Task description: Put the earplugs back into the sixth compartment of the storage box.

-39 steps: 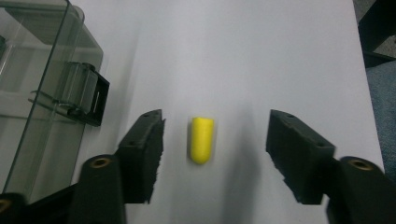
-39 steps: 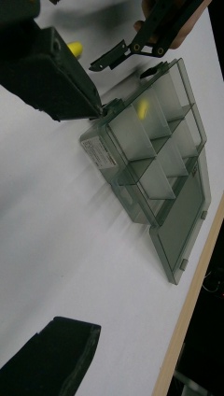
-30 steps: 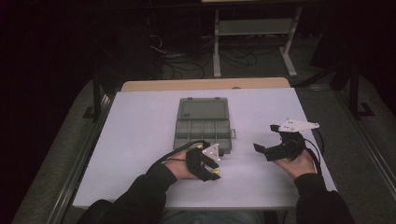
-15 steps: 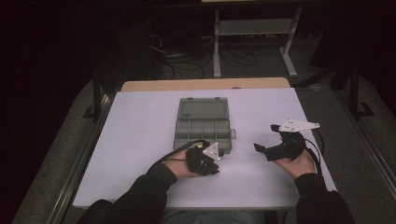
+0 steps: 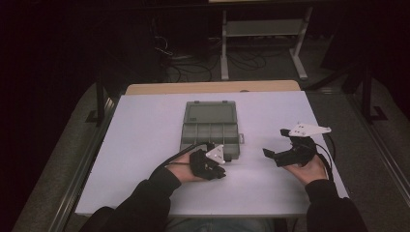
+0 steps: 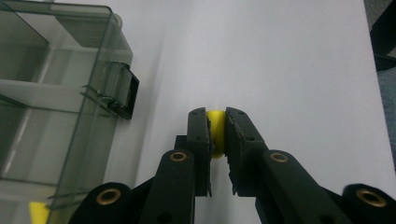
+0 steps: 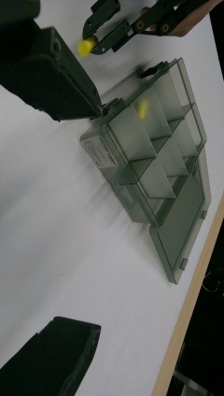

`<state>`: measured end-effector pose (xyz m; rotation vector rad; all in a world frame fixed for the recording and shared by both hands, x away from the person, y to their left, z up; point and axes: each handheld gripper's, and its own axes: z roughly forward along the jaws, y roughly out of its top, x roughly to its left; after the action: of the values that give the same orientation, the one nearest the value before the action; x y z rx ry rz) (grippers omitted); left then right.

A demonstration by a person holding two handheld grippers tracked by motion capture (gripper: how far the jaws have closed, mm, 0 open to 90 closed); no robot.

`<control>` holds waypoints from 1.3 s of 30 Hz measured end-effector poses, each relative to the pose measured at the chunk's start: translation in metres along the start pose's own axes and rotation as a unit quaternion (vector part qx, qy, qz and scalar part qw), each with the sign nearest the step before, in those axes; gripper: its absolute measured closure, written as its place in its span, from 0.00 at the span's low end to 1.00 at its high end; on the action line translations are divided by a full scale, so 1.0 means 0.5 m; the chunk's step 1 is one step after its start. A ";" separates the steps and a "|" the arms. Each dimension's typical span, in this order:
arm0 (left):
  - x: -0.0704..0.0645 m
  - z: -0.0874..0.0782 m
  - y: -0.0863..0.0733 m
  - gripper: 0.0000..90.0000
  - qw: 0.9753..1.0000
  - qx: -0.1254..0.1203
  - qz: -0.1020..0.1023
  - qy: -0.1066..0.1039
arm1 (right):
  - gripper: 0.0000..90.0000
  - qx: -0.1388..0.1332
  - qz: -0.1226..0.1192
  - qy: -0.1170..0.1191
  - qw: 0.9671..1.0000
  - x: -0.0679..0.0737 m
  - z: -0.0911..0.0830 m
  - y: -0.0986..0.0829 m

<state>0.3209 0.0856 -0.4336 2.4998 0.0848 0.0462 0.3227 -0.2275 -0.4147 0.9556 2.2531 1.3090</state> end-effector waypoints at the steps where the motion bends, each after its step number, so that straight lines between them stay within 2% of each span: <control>1: 0.000 -0.002 0.001 0.89 1.000 -0.001 0.000 0.000 | 0.00 -0.001 0.000 0.000 1.000 0.000 0.000 0.000; 21: 0.005 -0.074 0.014 0.89 1.000 -0.011 0.008 0.020 | 0.00 -0.002 0.002 -0.003 1.000 -0.001 -0.002 0.000; 29: 0.018 -0.097 0.019 0.89 0.999 -0.010 0.010 0.031 | 0.00 -0.001 0.002 -0.002 1.000 -0.001 -0.001 0.000; 39: 0.041 -0.129 0.019 0.89 0.999 -0.015 0.000 0.048 | 0.00 -0.001 0.002 0.000 1.000 -0.001 -0.001 0.000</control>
<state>0.3383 0.1182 -0.3760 2.4662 0.1244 0.1667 0.3227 -0.2280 -0.4146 0.9598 2.2510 1.3116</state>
